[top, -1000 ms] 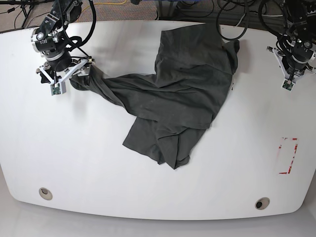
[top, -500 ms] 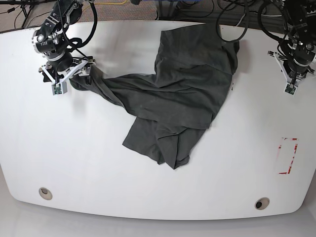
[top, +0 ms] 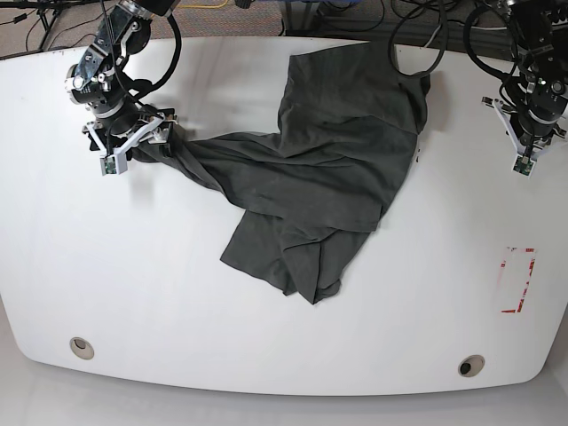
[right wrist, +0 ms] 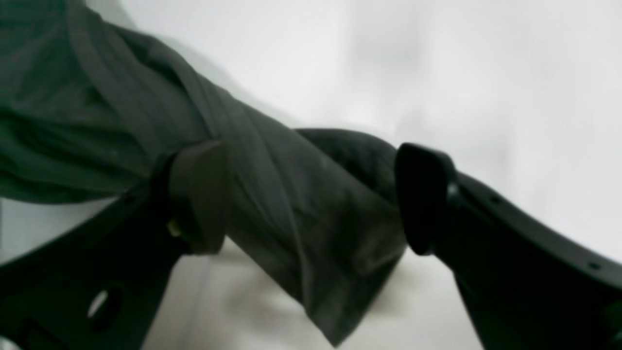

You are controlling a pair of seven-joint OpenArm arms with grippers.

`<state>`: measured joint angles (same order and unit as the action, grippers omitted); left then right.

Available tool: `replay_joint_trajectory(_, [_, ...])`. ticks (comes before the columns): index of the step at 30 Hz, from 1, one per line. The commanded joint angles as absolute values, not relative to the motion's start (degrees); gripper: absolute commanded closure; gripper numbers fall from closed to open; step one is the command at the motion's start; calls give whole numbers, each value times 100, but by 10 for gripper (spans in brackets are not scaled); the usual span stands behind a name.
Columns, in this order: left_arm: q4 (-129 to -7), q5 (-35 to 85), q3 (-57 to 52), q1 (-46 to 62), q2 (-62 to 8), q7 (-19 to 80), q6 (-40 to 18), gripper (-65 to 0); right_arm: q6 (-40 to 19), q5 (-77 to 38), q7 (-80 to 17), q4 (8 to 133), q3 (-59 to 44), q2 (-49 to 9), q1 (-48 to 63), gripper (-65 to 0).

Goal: Fold the T-shirt properly
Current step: 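Move the open left gripper toward the shirt's hem edge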

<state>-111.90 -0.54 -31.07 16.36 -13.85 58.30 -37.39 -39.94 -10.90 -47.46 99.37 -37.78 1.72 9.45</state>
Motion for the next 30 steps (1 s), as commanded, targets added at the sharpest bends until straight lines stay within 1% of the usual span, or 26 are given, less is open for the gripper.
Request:
replay_joint_trajectory(1, [-11292,-57,-3143,1516,-1473,5763,-3714,-18,-4000,-1182,-4558,9780,-3785,119,901,-488])
replay_joint_trajectory(10, [-11292,-57,-3116,1481,-1473,5763,-3714,-22,-4000,-1138,-4365,9613,-3785,110,936,-487])
replay_joint_trajectory(13, [-11301,-48,-3108,1481,-1464,5763,-3714,-57,-4000,-1130,-4365,9613,-3785,110,945,-469])
replay_joint_trajectory(15, [-11301,40,-3108,1481,-1464,5763,-3714,-92,-4000,-1130,-4365,9613,-3785,110,945,-433])
replay_joint_trajectory(17, [-11301,233,-3116,1481,-1464,5763,-3714,-121,-4000,-1130,-4365,9613,-3785,110,945,-376])
replay_joint_trajectory(22, [-11301,989,-3143,1508,-1464,5771,-3714,-197,-4000,-1130,-4365,9613,-3785,110,936,-165])
replay_joint_trajectory(24, [-11301,1279,-3143,1516,-1464,5780,-3714,-221,-4000,-1130,-4365,9613,-3785,110,936,-94])
replay_joint_trajectory(25, [-11301,1385,-3143,1525,-1464,5780,-3714,-229,-4000,-1130,-4365,9613,-3776,110,936,-70])
replay_joint_trajectory(26, [-11301,1613,-3125,1569,-1464,5798,-3714,-240,-4000,-1130,-4365,9613,-3767,110,936,-29])
replay_joint_trajectory(28, [-11301,1982,-3108,1675,-1464,5912,-3714,-250,-4000,-1130,-4365,9613,-3758,110,936,0])
replay_joint_trajectory(30, [-11301,2369,-3081,1719,-1464,6018,-3714,-256,-4000,-1130,-4365,9613,-3758,110,936,0])
